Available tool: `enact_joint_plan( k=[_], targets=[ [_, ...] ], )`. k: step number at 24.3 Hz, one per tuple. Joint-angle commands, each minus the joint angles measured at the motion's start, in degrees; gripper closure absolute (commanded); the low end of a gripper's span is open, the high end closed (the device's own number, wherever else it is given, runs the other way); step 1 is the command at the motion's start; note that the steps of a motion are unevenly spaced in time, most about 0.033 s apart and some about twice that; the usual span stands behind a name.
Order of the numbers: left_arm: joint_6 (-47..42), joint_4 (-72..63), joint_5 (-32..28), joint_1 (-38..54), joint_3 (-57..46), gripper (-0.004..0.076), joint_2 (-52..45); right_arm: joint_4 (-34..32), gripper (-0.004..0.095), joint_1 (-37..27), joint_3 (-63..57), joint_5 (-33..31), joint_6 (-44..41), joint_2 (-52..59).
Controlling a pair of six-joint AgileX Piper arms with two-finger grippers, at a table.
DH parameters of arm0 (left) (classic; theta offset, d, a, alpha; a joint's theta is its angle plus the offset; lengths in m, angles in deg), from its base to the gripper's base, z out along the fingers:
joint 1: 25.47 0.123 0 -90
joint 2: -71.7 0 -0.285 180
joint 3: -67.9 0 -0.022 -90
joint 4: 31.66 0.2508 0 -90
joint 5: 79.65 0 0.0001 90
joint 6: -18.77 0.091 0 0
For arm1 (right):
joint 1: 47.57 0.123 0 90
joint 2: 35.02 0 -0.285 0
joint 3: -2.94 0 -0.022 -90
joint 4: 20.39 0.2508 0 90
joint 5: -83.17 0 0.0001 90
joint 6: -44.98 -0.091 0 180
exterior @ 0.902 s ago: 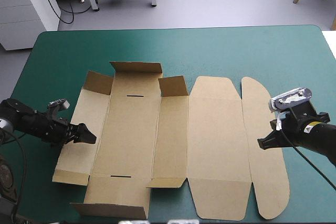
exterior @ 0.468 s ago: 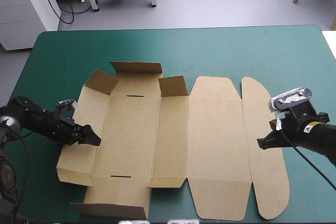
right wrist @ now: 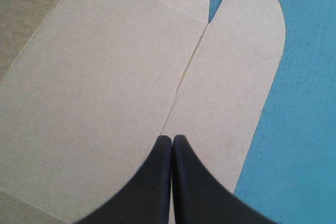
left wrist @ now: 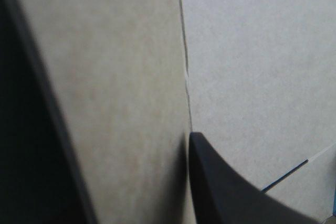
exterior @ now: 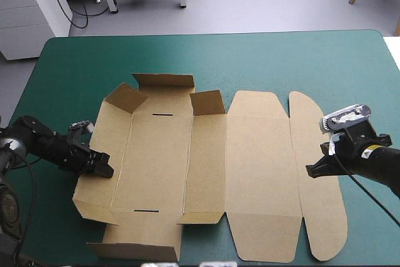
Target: Fold the box
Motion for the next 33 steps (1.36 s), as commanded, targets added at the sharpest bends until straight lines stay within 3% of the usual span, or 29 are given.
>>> enact_joint_plan(
  k=[1,3,12,18,23,27,33],
  targets=[
    [-0.36,-2.35,3.88,-0.31,0.95,0.0677,-1.75,0.98,0.0927,-0.49,1.51,2.69,0.44,0.62],
    [-0.36,-3.14,3.67,-0.31,0.95,0.0733,-1.75,0.98,0.0927,-0.49,1.51,2.69,0.44,0.62],
    [0.26,-4.26,1.36,-3.45,3.24,0.0734,-1.75,0.98,0.0927,-0.49,1.63,2.69,0.34,0.62],
    [-6.15,13.96,0.13,-19.99,20.79,0.0734,-1.75,1.09,0.0927,-0.49,4.92,2.69,-0.16,0.62],
    [-9.87,31.15,-10.64,-35.02,35.27,0.0734,-1.75,1.21,0.0927,-0.49,8.36,2.69,-0.26,0.62],
    [-10.27,42.02,-18.04,-44.04,39.02,0.0734,-1.33,1.21,0.0927,-0.49,9.99,3.05,-0.49,0.62],
    [-9.96,56.34,-19.61,-53.66,39.1,0.0734,0.41,1.21,0.0927,-0.49,10.13,3.18,-0.93,0.62]
  ],
)
